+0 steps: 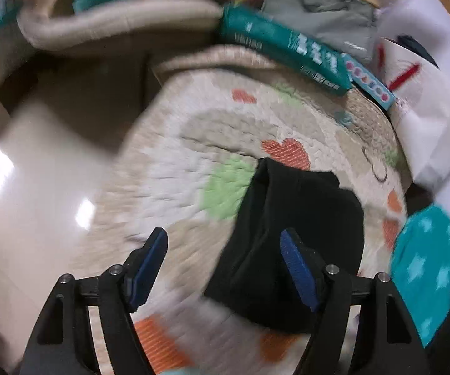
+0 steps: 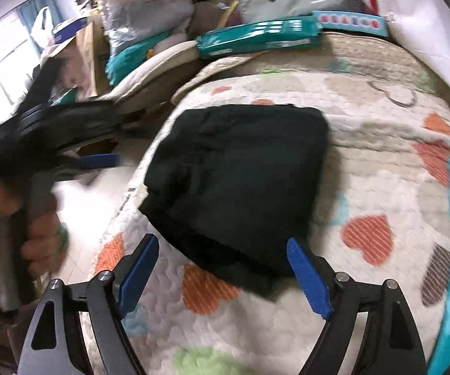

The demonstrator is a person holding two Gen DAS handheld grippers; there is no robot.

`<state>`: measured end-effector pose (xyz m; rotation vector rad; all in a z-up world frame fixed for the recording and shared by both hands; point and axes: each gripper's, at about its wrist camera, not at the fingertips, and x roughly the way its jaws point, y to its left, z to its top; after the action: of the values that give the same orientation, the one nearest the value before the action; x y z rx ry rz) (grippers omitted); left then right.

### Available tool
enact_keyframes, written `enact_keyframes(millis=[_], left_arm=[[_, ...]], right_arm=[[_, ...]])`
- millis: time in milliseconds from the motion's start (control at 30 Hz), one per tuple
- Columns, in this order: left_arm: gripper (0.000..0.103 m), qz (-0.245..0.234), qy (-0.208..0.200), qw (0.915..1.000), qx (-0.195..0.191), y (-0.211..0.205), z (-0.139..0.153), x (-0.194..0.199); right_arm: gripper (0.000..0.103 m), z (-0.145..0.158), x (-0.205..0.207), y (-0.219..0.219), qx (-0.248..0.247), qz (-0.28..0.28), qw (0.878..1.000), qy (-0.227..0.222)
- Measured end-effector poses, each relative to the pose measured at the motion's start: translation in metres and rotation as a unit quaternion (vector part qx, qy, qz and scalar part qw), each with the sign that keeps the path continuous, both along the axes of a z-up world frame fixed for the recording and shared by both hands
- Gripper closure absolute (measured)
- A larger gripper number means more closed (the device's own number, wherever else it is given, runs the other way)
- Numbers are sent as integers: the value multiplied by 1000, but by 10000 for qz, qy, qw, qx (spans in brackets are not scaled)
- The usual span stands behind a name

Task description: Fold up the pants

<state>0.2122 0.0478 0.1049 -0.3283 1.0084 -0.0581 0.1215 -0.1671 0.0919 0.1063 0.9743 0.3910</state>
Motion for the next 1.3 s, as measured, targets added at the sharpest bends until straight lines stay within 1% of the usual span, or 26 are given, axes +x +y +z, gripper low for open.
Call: enact_keyframes(millis=[67, 100, 133, 167, 200, 233, 300, 367, 400, 467, 500, 600, 633, 733, 800, 900, 1100, 1300], left_arm=[[29, -18, -325, 9986, 422, 2, 16, -36], [28, 32, -528, 9966, 625, 1, 23, -62], [26, 86, -667, 9951, 720, 1, 27, -75], [22, 151, -836, 9930, 823, 0, 31, -92], [21, 270, -1097, 9884, 1015, -4, 35, -117], [18, 353, -1269, 9850, 1117, -4, 38, -132], [12, 545, -1687, 9763, 1240, -8, 44, -166], [0, 745, -2053, 9680, 1237, -10, 50, -194], [0, 828, -2186, 9649, 1193, -11, 53, -209], [0, 868, -2154, 9651, 1211, -15, 55, -220], [0, 836, -2085, 9657, 1304, -17, 56, -222], [0, 693, -1897, 9627, 1801, -28, 59, -222], [0, 707, -1818, 9628, 1872, -29, 59, -222], [0, 643, -1539, 9699, 1773, -31, 54, -222], [0, 574, -1415, 9727, 1748, -35, 49, -224], [0, 453, -1261, 9735, 1852, -43, 41, -225], [0, 248, -1199, 9715, 2030, -58, 36, -229], [0, 202, -1064, 9747, 1955, -60, 31, -227]], right_arm=[[14, 2, -11, -8, 3, -158, 9999, 62], [14, 4, -19, -13, 41, -267, 9996, 84], [14, 5, -27, -17, 88, -355, 9993, 99], [14, 5, -36, -20, 151, -430, 9989, 110], [14, 6, -46, -23, 211, -495, 9985, 109], [14, 6, -55, -25, 231, -536, 9982, 95], [14, 7, -73, -25, 120, -573, 9983, -6], [14, 10, -84, -19, -57, -540, 9984, -144], [14, 13, -88, -17, -169, -545, 9981, -237], [14, 18, -95, -17, -331, -625, 9966, -420], [14, 20, -98, -17, -361, -688, 9958, -482], [14, 22, -104, -20, -305, -799, 9952, -481], [14, 21, -106, -21, -307, -812, 9951, -471], [14, 19, -112, -22, -373, -820, 9949, -464], [14, 18, -115, -21, -400, -791, 9950, -468], [14, 18, -118, -17, -433, -727, 9951, -506], [14, 17, -119, -12, -501, -641, 9952, -535], [14, 12, -117, -15, -532, -731, 9949, -442]])
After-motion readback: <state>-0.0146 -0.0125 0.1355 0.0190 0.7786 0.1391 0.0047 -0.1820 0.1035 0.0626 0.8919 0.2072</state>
